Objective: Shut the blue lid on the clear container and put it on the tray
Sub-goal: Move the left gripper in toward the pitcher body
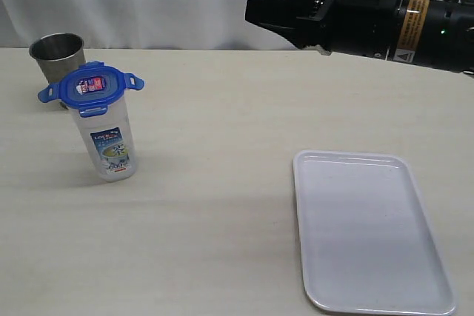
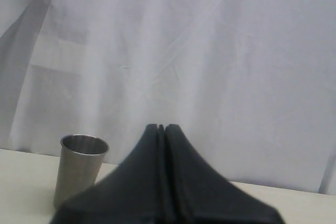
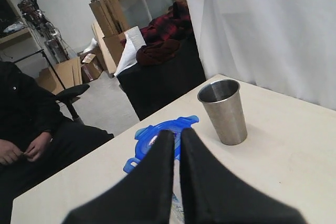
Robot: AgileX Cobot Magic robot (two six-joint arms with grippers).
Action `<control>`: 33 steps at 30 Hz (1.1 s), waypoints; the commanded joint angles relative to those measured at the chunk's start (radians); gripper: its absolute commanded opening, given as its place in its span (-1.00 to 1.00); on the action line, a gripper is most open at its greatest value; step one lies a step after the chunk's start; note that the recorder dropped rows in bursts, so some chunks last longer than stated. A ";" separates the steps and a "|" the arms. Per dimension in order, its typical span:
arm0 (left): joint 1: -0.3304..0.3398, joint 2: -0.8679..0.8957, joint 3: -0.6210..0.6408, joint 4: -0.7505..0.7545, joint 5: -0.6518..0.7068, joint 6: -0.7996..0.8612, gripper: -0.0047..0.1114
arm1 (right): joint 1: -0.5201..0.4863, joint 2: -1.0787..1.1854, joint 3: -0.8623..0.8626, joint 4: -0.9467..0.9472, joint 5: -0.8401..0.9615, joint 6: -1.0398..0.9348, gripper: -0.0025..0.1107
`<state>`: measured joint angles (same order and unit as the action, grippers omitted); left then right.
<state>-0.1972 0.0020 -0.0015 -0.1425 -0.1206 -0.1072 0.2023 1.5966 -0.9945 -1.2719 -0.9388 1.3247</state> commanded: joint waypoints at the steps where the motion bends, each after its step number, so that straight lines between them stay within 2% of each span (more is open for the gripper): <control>1: 0.001 -0.002 0.001 0.013 -0.029 -0.005 -0.92 | -0.005 0.000 -0.007 -0.003 -0.013 -0.009 -0.88; 4: 0.001 -0.002 0.001 0.090 -0.037 -0.002 -0.92 | -0.005 0.000 -0.007 -0.003 -0.017 -0.009 -0.88; 6: 0.001 -0.002 0.001 0.090 -0.045 -0.002 -0.92 | -0.005 0.000 -0.007 -0.003 -0.017 -0.013 -0.88; 9: 0.001 0.084 0.001 0.107 -0.101 -0.002 -0.86 | -0.005 0.000 -0.007 -0.003 -0.017 -0.015 -0.88; 11: 0.001 0.158 0.001 0.117 -0.172 -0.002 -0.68 | -0.005 0.000 -0.007 -0.005 -0.021 -0.015 -0.88; 14: 0.001 0.303 0.001 0.227 -0.309 -0.034 -0.15 | -0.005 0.000 -0.007 -0.012 -0.023 -0.015 -0.88; 16: 0.001 0.431 0.001 0.299 -0.413 -0.060 0.31 | -0.005 0.000 -0.007 -0.014 -0.023 -0.009 -0.88; 18: 0.001 0.574 0.001 0.337 -0.494 -0.057 0.53 | -0.005 0.000 -0.007 -0.018 -0.023 -0.007 -0.88; 28: 0.001 1.264 0.001 0.414 -0.931 0.107 0.54 | -0.005 0.000 -0.007 -0.026 -0.028 -0.001 -0.88; 33: 0.001 1.519 -0.040 0.420 -0.957 0.107 0.54 | -0.005 0.000 -0.007 -0.026 -0.028 -0.001 -0.88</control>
<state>-0.1972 1.4072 -0.0103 0.2829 -1.0442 -0.0101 0.2023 1.5966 -0.9961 -1.2918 -0.9585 1.3227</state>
